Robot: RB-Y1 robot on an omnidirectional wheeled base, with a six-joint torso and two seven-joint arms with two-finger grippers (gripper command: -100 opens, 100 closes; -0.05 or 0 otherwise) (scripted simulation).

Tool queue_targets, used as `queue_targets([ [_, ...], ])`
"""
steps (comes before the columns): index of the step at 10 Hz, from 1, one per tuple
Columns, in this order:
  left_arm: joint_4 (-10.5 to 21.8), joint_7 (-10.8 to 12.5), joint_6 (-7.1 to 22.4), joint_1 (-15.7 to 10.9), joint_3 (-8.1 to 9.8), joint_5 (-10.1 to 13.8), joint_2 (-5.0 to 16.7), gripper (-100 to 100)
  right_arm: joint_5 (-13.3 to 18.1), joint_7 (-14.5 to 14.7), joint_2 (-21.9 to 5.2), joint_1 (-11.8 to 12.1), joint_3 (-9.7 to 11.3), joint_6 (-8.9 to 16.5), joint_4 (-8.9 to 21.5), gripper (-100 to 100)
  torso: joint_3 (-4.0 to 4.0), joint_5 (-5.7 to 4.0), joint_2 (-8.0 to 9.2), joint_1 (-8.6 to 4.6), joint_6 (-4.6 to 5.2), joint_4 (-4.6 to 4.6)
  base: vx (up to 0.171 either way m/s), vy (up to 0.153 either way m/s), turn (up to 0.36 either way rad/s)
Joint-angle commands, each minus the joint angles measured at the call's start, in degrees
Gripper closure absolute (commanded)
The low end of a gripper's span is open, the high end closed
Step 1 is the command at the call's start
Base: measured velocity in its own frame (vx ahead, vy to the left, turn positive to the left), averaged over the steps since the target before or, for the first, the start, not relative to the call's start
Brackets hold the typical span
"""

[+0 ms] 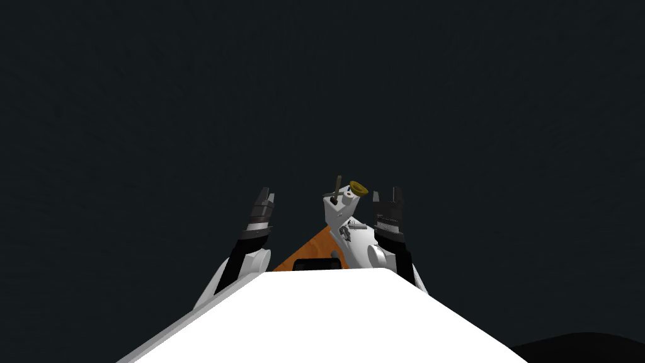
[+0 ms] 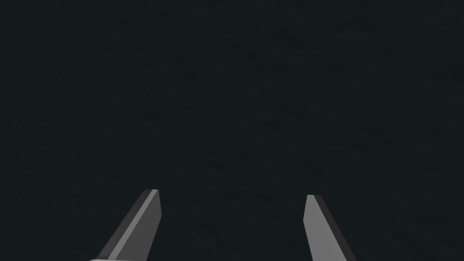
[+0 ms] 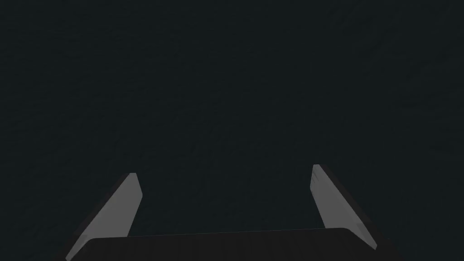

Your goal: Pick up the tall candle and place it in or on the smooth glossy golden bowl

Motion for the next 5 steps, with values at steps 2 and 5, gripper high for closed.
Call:
queue_targets([
  [2,0.00,0.00,0.00,0.00,0.00,0.00,0.00,0,0.46,-0.38,-3.82,-0.97,1.03,2.31,0.82,-100,0.00,0.00,-0.01,-0.01,-0.01,0.00,0.002,0.004,0.034],
  [5,0.00,0.00,0.00,0.00,0.00,0.00,0.00,0,1.17,-0.97,-6.92,-2.46,2.64,5.78,2.01,-100,-0.01,0.00,-0.02,0.01,0.00,0.00,0.003,0.004,0.049],
])
